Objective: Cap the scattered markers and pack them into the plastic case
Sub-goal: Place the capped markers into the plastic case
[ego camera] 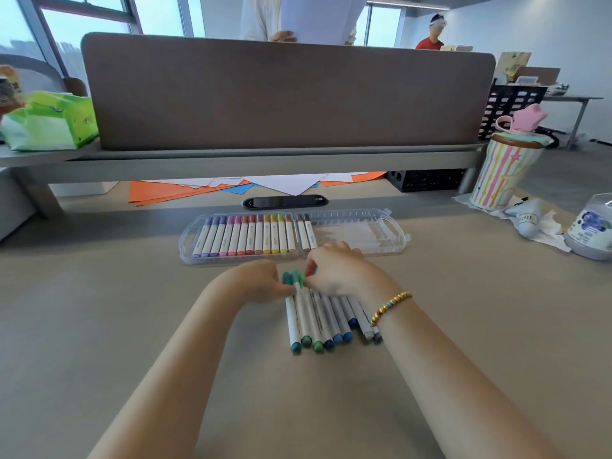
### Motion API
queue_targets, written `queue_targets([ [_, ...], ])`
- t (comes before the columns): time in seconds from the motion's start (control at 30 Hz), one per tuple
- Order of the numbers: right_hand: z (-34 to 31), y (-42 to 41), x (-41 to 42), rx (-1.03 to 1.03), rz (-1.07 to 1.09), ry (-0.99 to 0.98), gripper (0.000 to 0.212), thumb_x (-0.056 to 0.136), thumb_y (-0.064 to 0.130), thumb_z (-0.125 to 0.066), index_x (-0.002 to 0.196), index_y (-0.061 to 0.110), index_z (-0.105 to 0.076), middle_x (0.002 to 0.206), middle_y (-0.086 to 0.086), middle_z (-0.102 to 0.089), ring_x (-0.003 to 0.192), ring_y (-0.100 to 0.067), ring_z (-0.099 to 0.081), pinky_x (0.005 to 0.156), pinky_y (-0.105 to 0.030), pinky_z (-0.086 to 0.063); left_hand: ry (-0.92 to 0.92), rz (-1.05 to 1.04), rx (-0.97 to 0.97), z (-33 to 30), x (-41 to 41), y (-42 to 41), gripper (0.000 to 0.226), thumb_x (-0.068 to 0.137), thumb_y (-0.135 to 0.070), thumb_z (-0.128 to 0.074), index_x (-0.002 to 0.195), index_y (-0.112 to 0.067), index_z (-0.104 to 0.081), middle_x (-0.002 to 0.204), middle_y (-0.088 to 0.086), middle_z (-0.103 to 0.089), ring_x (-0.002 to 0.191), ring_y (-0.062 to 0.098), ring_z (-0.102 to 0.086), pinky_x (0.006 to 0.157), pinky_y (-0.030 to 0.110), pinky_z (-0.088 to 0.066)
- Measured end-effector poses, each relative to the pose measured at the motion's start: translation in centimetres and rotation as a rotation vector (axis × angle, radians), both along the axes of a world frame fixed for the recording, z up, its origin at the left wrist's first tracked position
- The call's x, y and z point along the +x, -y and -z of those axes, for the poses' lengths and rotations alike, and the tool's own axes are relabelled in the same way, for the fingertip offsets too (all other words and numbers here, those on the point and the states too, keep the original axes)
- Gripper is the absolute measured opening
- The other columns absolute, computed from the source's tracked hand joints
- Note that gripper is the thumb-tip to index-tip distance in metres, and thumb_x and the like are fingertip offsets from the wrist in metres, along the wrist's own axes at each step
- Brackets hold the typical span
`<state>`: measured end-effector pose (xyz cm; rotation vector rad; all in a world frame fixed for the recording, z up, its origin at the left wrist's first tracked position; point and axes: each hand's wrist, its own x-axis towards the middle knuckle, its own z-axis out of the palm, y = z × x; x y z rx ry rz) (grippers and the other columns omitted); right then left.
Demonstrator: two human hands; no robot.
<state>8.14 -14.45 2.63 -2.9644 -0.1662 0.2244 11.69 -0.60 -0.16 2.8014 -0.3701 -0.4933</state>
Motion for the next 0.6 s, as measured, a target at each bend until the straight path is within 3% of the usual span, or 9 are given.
queue_targets([
  [0.07,0.2,-0.4,-0.7,-0.038,-0.014,-0.031,0.035,0.093,0.036,-0.05,0.12,0.014,-0.056,0.126,-0.008,-0.05,0.121,-0.028,-0.037,0.097,-0.039,-0.033,-0.005,-0.024,-0.005,0.1,-0.5,0.0,0.037,0.092,-0.041,-0.05,0.102,-0.007,-0.061,0.08,0.008,-0.057,0.078,0.018,-0.056,0.077,0.03,-0.043],
  [0.13,0.4,-0.7,-1.1,-0.06,-0.019,-0.046,0.039,0.093,0.04,-0.049,0.12,0.011,-0.054,0.127,-0.01,-0.048,0.121,-0.028,-0.038,0.097,-0.039,-0.034,0.013,-0.038,0.008,0.2,-0.5,-0.3,0.03,0.093,-0.036,-0.051,0.087,-0.008,-0.059,0.066,0.0,-0.044,0.06,0.011,-0.043,0.065,0.023,-0.038],
  [0.2,0.8,-1.3,-1.5,-0.08,-0.028,-0.032,0.04,0.094,0.039,-0.049,0.121,0.009,-0.054,0.131,-0.011,-0.046,0.122,-0.029,-0.036,0.099,-0.039,-0.033,0.026,-0.057,0.04,0.0,-0.5,-0.4,0.031,0.093,-0.032,-0.051,0.068,-0.014,-0.048,0.061,-0.003,-0.037,0.053,0.008,-0.033,0.054,0.018,-0.03],
  [0.23,1.1,-1.8,-1.6,-0.101,-0.037,-0.015,0.039,0.094,0.038,-0.048,0.121,0.01,-0.054,0.132,-0.012,-0.046,0.122,-0.029,-0.036,0.1,-0.04,-0.032,0.035,-0.06,0.044,-0.1,-0.5,-0.5,0.03,0.092,-0.03,-0.052,0.067,-0.015,-0.048,0.06,-0.002,-0.037,0.052,0.008,-0.031,0.051,0.019,-0.028],
  [0.3,1.7,-2.7,-1.9,-0.16,-0.048,0.027,0.039,0.095,0.038,-0.046,0.121,0.01,-0.054,0.131,-0.013,-0.046,0.122,-0.03,-0.037,0.101,-0.04,-0.031,0.058,-0.064,0.053,0.1,-0.3,-0.7,0.023,0.091,-0.027,-0.052,0.086,-0.006,-0.059,0.061,0.003,-0.043,0.053,0.008,-0.031,0.056,0.019,-0.031],
  [0.37,2.2,-3.3,-2.2,-0.216,-0.046,0.077,0.039,0.095,0.036,-0.045,0.122,0.009,-0.054,0.13,-0.015,-0.047,0.121,-0.031,-0.038,0.101,-0.039,-0.031,0.078,-0.082,0.067,0.1,-0.1,-1.0,0.028,0.09,-0.025,-0.053,0.098,0.0,-0.059,0.062,0.002,-0.044,0.053,0.008,-0.033,0.065,0.023,-0.035],
  [0.43,2.4,-3.4,-2.2,-0.227,-0.043,0.108,0.034,0.094,0.027,-0.045,0.12,0.009,-0.054,0.127,-0.015,-0.05,0.119,-0.031,-0.04,0.101,-0.038,-0.032,0.105,-0.096,0.099,0.2,0.2,-1.3,0.017,0.089,-0.026,-0.054,0.086,-0.01,-0.058,0.061,-0.003,-0.041,0.053,0.008,-0.035,0.062,0.021,-0.035],
  [0.5,2.3,-3.5,-2.1,-0.193,-0.033,0.103,0.029,0.093,0.022,-0.046,0.116,0.008,-0.055,0.122,-0.014,-0.053,0.116,-0.031,-0.044,0.099,-0.038,-0.033,0.11,-0.12,0.107,0.3,0.3,-1.6,0.022,0.089,-0.027,-0.054,0.072,-0.014,-0.05,0.063,-0.003,-0.043,0.055,0.009,-0.039,0.058,0.02,-0.036],
  [0.6,1.7,-3.3,-1.8,-0.045,0.012,0.011,0.025,0.093,0.029,-0.048,0.105,0.009,-0.058,0.102,-0.01,-0.057,0.098,-0.027,-0.052,0.084,-0.034,-0.04,0.067,-0.144,0.052,0.3,0.7,-2.1,0.024,0.092,-0.03,-0.052,0.086,-0.007,-0.057,0.068,-0.002,-0.046,0.061,0.01,-0.043,0.064,0.021,-0.039],
])
